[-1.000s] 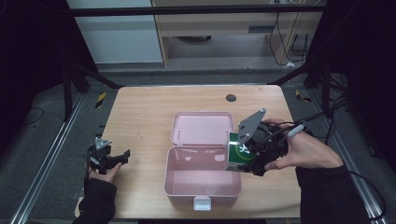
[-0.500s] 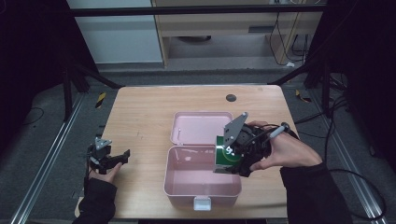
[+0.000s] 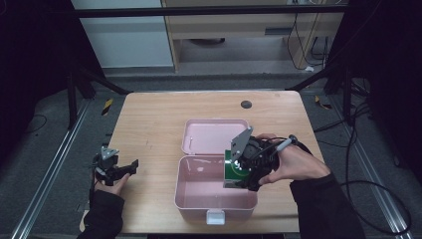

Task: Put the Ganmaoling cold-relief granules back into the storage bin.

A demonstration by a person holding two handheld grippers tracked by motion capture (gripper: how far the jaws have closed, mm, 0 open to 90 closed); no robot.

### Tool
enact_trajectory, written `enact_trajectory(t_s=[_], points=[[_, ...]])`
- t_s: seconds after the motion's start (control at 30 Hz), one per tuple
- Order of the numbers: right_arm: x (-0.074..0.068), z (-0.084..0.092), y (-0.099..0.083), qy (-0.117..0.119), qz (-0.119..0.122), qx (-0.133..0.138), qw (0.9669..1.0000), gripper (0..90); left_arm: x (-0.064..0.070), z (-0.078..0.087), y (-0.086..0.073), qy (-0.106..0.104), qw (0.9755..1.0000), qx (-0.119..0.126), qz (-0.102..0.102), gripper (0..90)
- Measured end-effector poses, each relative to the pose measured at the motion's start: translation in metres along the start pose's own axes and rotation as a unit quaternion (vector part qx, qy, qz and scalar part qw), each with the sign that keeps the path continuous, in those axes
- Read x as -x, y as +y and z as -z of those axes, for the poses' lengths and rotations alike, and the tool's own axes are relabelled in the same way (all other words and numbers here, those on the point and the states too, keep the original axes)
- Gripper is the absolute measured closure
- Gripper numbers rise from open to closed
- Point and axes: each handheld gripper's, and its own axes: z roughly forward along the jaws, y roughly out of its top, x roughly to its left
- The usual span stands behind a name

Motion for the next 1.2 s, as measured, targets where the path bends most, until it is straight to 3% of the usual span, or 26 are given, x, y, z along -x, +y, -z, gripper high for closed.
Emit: enact_trajectory(t_s=[0.27,0.63,0.97,1.2], points=[[-0.002,-0.016,0.002,0.005,0.016,-0.016,0.9997,15.7,0.0,0.001,0.0,0.0,1.0,0.002,0.0,17.7],[-0.001,-0.037,-0.01,0.023,0.001,-0.018,0.9996,15.7,0.0,0.0,0.0,0.0,1.0,0.0,0.0,17.7],[-0.002,-0.056,-0.009,0.029,0.012,-0.045,0.9985,15.5,0.0,0.0,0.0,0.0,1.0,0.002,0.0,17.7],[-0.001,-0.069,-0.018,0.041,-0.001,-0.038,0.9984,15.4,0.0,-0.001,0.0,0.0,1.0,0.0,0.0,17.7]])
